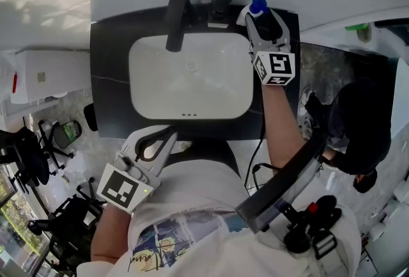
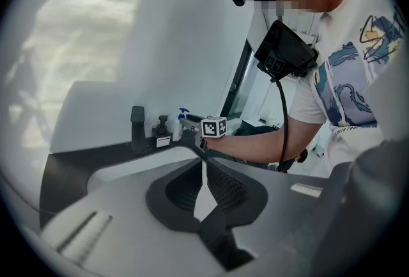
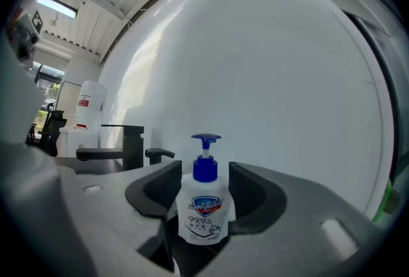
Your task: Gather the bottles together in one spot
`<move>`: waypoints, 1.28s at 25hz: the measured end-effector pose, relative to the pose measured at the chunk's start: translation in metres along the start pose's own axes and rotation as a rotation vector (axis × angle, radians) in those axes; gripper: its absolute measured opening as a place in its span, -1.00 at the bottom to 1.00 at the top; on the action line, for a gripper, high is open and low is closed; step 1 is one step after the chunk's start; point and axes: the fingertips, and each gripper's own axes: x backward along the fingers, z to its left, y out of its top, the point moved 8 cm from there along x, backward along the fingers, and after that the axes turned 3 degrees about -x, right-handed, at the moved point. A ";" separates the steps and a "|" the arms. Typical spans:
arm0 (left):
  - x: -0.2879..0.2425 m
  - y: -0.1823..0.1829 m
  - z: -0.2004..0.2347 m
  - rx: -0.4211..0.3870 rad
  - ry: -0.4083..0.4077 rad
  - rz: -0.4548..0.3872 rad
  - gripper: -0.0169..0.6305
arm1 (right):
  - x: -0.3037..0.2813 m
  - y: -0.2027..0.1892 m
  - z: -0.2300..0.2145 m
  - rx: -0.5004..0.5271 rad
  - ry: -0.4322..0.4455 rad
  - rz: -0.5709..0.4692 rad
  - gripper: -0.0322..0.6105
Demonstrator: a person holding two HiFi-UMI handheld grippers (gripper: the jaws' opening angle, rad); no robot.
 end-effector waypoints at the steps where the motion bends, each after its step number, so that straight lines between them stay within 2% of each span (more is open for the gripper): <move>1: 0.000 0.000 0.000 -0.001 -0.001 -0.003 -0.87 | 0.002 -0.001 -0.001 0.003 -0.006 0.006 -0.18; 9: 0.011 -0.007 -0.010 -0.008 -0.001 -0.024 -0.87 | 0.033 -0.003 0.009 0.027 -0.039 0.063 -0.19; 14: 0.031 -0.010 -0.026 -0.048 -0.026 -0.068 -0.87 | 0.068 0.004 0.037 0.030 -0.034 0.111 -0.22; 19: 0.058 -0.020 -0.038 -0.077 -0.042 -0.121 -0.87 | 0.110 0.012 0.068 0.028 -0.067 0.163 -0.30; 25: 0.094 -0.044 -0.053 -0.077 -0.037 -0.173 -0.88 | 0.160 0.030 0.116 0.085 -0.038 0.202 -0.54; 29: 0.122 -0.062 -0.067 -0.090 -0.029 -0.202 -0.91 | 0.199 0.044 0.155 0.130 0.016 0.217 -0.89; 32: 0.145 -0.082 -0.074 -0.080 -0.011 -0.210 -0.94 | 0.229 0.051 0.189 0.141 0.066 0.235 -0.89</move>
